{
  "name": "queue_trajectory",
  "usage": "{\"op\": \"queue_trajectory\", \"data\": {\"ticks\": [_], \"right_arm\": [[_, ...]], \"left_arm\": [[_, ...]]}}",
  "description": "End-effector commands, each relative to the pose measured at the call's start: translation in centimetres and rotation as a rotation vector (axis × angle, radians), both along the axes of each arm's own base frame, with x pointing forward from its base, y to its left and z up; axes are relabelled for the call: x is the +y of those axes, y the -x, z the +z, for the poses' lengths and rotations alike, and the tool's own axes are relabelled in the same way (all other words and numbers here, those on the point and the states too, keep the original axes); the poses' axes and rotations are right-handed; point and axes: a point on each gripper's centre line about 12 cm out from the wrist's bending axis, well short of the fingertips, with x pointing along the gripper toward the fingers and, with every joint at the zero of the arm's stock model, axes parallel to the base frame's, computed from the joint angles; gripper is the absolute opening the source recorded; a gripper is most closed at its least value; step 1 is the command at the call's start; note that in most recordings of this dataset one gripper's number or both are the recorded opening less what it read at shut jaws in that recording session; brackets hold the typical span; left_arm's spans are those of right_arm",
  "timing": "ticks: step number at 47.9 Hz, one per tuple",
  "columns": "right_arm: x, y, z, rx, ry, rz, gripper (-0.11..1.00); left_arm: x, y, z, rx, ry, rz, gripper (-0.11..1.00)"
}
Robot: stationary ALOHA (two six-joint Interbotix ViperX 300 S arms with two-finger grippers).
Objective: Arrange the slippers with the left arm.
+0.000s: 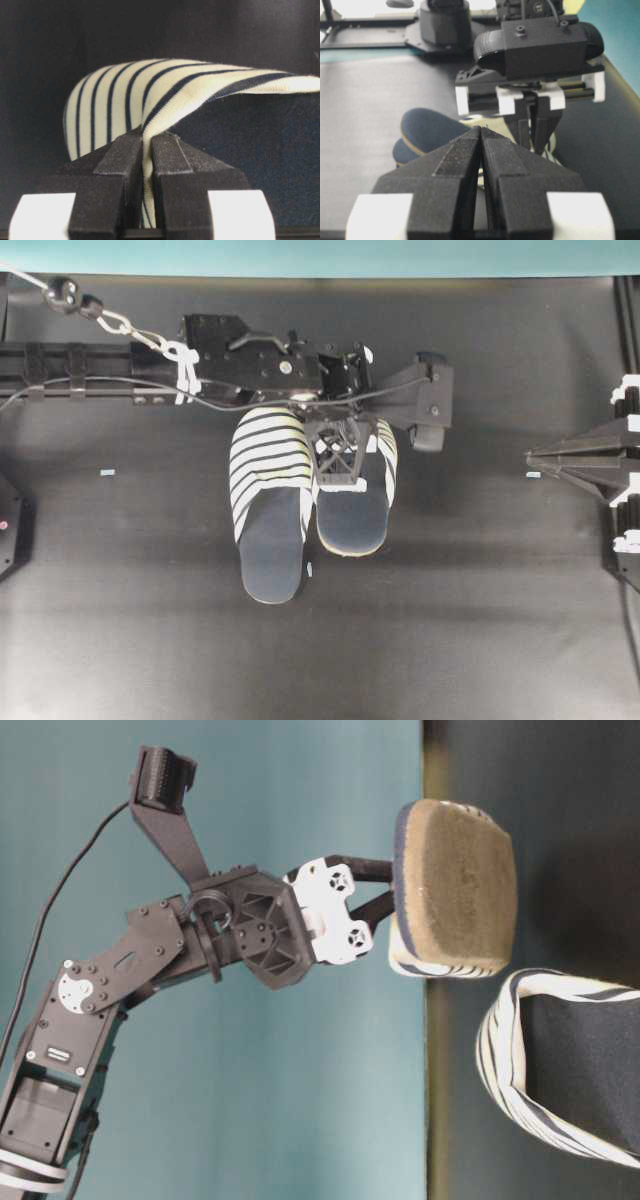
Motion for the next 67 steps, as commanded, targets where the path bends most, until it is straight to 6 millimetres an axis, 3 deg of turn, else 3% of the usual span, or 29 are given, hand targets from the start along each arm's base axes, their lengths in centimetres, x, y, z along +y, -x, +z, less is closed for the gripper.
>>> {"op": "queue_trajectory", "data": {"ticks": [1, 25, 29, 36, 41, 59, 67], "right_arm": [[-0.1, -0.1, 0.2, -0.011, -0.004, -0.004, -0.01], [-0.1, -0.1, 0.1, -0.011, -0.006, -0.004, -0.01], [-0.1, -0.1, 0.1, -0.008, -0.004, -0.004, -0.01], [-0.1, -0.1, 0.1, -0.009, -0.006, -0.004, -0.01], [-0.1, -0.1, 0.1, -0.011, -0.006, -0.004, -0.01], [-0.1, -0.1, 0.2, -0.02, -0.005, -0.004, -0.01], [-0.1, -0.1, 0.2, -0.02, -0.004, -0.004, -0.01]], "left_arm": [[-0.4, -0.3, 0.2, -0.027, -0.005, -0.014, 0.01], [-0.6, -0.4, -0.5, -0.061, -0.012, -0.025, 0.03], [-0.8, -0.4, -0.4, -0.066, -0.012, -0.029, 0.21], [-1.0, -0.2, -0.6, -0.045, -0.009, -0.032, 0.67], [-1.6, 0.0, -0.8, -0.018, -0.007, -0.045, 0.87], [-3.0, 0.2, -1.0, -0.004, -0.006, -0.075, 0.86], [-4.4, 0.9, 1.0, -0.025, -0.027, -0.135, 0.86]]}}
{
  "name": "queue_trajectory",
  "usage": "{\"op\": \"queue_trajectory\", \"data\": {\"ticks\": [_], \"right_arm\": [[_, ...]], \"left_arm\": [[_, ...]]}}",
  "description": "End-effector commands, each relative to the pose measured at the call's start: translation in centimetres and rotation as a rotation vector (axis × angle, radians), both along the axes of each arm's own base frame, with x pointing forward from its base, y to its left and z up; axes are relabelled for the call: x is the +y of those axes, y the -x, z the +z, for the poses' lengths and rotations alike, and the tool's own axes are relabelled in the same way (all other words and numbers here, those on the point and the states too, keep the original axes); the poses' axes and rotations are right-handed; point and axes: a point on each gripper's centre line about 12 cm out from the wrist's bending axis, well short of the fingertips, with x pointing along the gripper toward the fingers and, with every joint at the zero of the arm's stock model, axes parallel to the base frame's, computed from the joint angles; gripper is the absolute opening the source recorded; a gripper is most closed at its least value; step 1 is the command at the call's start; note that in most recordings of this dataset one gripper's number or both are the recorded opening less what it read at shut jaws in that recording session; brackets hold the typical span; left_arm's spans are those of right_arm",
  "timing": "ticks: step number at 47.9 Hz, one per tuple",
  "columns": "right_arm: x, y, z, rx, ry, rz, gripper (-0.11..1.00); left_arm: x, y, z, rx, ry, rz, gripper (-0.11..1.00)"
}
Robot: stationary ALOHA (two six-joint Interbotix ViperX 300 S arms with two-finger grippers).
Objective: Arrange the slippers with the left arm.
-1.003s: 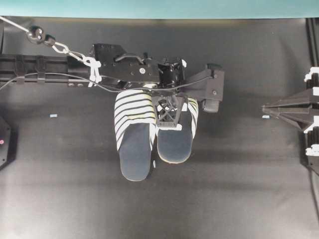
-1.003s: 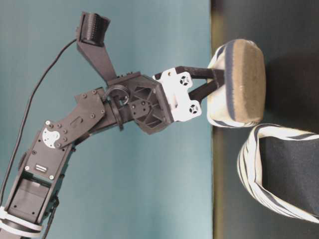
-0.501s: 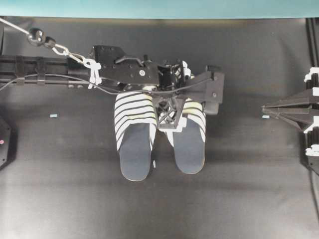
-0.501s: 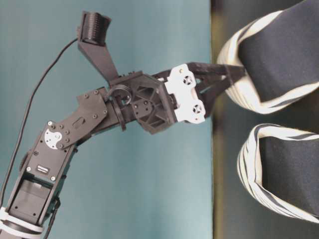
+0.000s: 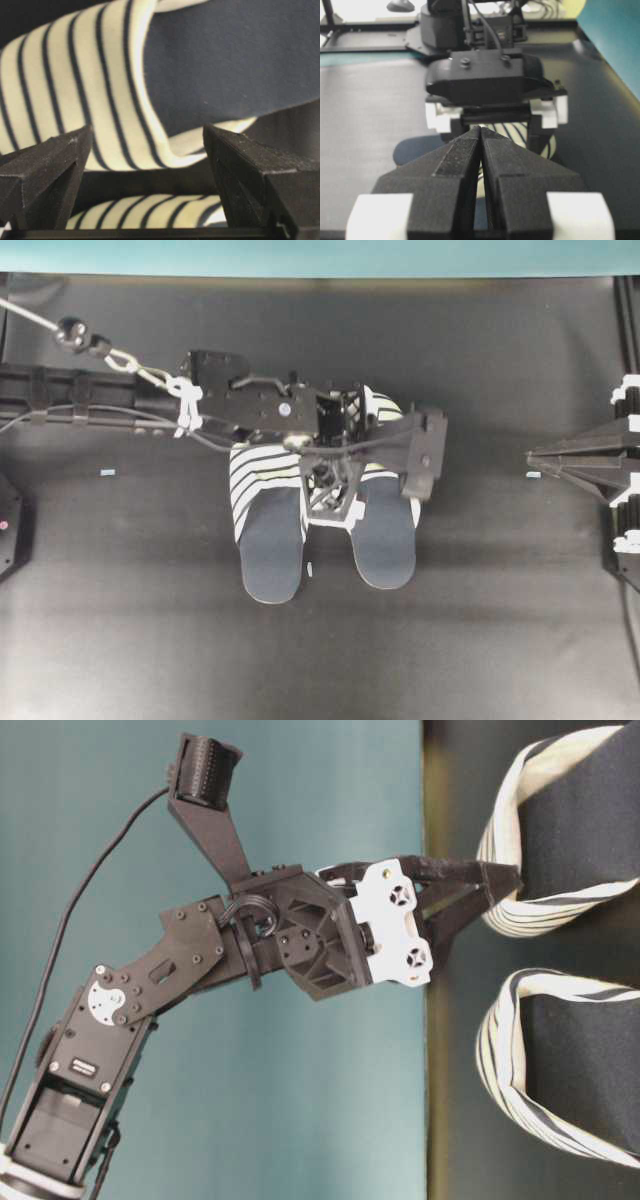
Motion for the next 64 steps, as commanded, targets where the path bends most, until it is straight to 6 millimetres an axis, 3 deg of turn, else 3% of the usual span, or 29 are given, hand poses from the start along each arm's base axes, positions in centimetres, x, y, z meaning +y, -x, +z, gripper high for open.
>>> {"op": "queue_trajectory", "data": {"ticks": [1, 11, 16, 27, 39, 48, 64], "right_arm": [[-0.1, -0.1, 0.3, -0.009, -0.004, -0.004, -0.01], [-0.1, -0.1, 0.2, -0.005, -0.004, -0.003, -0.01], [-0.1, -0.1, 0.2, -0.005, -0.004, -0.004, -0.01], [-0.1, 0.0, 0.3, -0.012, 0.0, -0.003, -0.01], [-0.1, 0.0, 0.4, -0.017, 0.001, -0.003, -0.01], [-0.1, 0.0, 0.3, -0.014, -0.004, -0.004, -0.01], [-0.1, 0.0, 0.4, -0.019, -0.004, -0.004, -0.01]], "left_arm": [[-1.2, 0.4, 3.2, -0.059, -0.017, -0.045, 0.86], [-3.2, 3.0, 8.0, -0.167, -0.02, -0.078, 0.86], [-4.2, 5.0, 8.9, -0.236, -0.019, -0.101, 0.86], [-5.2, 9.2, 8.4, -0.408, -0.019, -0.132, 0.86], [-5.3, 11.6, 8.4, -0.544, -0.008, -0.124, 0.86], [-5.4, 12.8, 7.6, -0.546, -0.003, -0.122, 0.86], [-5.7, 17.2, 7.1, -0.596, 0.05, -0.077, 0.86]]}}
